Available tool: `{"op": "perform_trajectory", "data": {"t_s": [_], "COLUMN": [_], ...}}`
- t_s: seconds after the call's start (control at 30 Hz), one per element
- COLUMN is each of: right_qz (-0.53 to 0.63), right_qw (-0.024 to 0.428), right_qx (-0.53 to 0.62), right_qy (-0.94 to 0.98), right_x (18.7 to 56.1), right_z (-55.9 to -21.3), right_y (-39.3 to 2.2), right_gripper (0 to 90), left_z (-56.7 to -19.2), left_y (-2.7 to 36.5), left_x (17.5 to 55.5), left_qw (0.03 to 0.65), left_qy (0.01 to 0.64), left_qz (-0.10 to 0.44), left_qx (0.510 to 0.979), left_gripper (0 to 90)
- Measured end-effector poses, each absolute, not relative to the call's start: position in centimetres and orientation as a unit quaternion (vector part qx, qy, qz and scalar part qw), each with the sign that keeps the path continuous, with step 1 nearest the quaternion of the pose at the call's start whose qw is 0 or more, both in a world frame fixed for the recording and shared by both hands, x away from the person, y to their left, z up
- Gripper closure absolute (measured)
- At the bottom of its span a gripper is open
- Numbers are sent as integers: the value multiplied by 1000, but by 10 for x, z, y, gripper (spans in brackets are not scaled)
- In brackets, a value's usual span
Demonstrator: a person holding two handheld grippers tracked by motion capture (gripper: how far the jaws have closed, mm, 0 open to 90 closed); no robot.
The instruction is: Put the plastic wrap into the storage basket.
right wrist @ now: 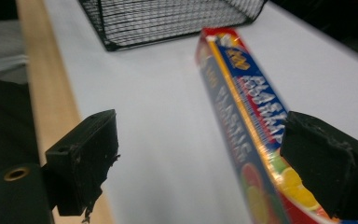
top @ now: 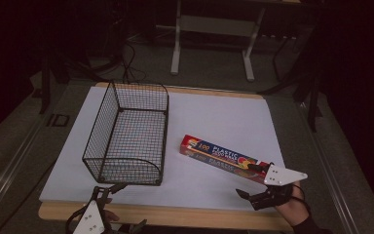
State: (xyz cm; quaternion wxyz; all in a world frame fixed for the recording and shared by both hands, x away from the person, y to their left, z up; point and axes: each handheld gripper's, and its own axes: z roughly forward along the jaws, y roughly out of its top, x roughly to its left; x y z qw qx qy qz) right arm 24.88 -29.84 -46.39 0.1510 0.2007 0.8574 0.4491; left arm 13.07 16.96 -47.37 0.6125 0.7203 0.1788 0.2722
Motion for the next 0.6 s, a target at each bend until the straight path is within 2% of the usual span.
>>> {"op": "perform_trajectory", "data": {"t_s": [0.13, 0.27, 0.4, 0.6], "right_qz": [443, 409, 417, 389], "right_qw": [161, 203, 176, 164], "right_qx": [205, 188, 173, 179], "right_qy": [858, 869, 875, 888], "right_x": [255, 262, 275, 290], "right_z": [-458, -452, -448, -448], "right_y": [-306, -311, -320, -324], "right_gripper": [106, 114, 142, 168], "left_z": [-474, -475, -475, -475], "left_y": [170, 168, 169, 167], "left_x": [132, 132, 132, 132], "left_qw": [614, 612, 612, 609], "left_qy": [180, 178, 178, 174], "left_qz": [268, 265, 263, 262], "left_qx": [720, 723, 724, 728], "left_gripper": [1, 1, 1, 1]}}
